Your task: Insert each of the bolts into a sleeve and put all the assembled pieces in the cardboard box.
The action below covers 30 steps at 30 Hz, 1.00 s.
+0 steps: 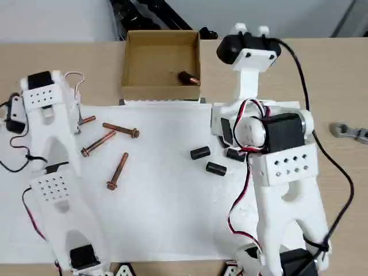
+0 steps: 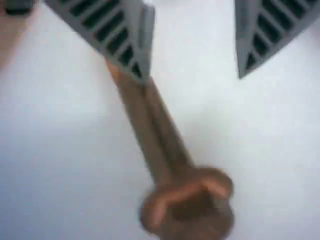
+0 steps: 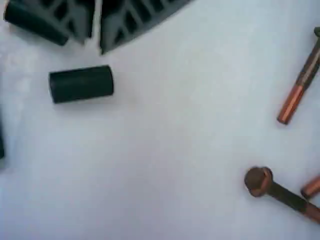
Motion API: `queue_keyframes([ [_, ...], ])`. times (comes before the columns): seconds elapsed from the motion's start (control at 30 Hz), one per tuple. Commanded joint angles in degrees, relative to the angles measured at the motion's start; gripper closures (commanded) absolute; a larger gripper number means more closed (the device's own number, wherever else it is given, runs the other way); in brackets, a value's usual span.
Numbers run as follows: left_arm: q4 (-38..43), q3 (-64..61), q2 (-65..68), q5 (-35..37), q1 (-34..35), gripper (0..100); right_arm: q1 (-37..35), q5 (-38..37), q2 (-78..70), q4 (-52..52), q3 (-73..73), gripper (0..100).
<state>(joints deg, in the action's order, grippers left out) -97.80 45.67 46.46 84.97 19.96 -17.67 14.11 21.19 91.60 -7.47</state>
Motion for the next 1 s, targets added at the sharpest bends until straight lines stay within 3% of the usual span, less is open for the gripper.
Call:
queue_keyframes([
  [0.0,-1.05,2.77,-0.62,0.53,0.00,89,-0.57,0.53,1.98,-0.66,0.09,99.4],
  [0.3,0.18,2.33,-0.09,0.70,1.58,89,-0.57,0.62,1.98,-0.66,0.18,99.4],
  [0.6,2.81,3.21,8.88,2.20,1.67,89,-0.57,0.62,2.07,-0.66,0.18,99.4],
  [0.77,0.35,6.37,9.14,1.85,2.99,98,-0.57,0.62,2.07,-0.66,0.18,99.4],
  [0.97,-1.41,8.66,9.41,-1.32,3.60,100,-0.57,0.62,2.07,-0.66,0.18,99.4],
])
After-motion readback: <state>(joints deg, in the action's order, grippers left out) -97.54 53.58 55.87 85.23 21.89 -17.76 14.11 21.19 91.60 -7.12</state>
